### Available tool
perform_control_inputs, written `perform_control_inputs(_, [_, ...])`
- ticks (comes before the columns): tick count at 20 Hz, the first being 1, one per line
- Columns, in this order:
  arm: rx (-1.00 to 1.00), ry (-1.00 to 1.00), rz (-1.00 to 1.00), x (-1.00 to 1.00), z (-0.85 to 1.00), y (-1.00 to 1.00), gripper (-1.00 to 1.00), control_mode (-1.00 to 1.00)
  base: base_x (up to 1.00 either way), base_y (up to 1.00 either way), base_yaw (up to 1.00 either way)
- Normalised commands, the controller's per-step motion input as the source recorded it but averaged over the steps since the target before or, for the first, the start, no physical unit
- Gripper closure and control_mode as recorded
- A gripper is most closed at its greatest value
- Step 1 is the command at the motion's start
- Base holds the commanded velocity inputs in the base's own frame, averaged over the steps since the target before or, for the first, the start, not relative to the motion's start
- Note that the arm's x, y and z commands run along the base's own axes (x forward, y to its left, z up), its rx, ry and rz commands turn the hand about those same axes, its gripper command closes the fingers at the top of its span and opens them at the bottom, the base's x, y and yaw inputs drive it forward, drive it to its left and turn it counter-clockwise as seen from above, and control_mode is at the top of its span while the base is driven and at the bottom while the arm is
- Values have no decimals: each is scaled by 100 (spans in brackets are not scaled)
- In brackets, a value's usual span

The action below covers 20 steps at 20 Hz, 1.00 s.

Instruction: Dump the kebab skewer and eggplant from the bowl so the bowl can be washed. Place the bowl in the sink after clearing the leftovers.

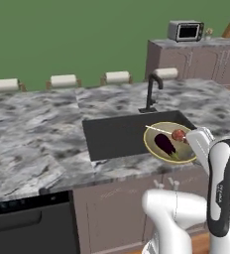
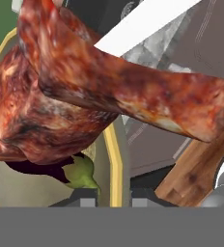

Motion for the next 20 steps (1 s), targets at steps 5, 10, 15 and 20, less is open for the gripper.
perform_control_inputs(5, [0,0,0,0,0,0,100,100,19,-75,0])
perform_control_inputs(10, [0,0,0,0,0,0,100,100,33,-62,0])
perform_control_inputs(15, [0,0,0,0,0,0,100,100,47,-46,0])
perform_control_inputs(20, [0,0,0,0,0,0,100,100,57,-34,0])
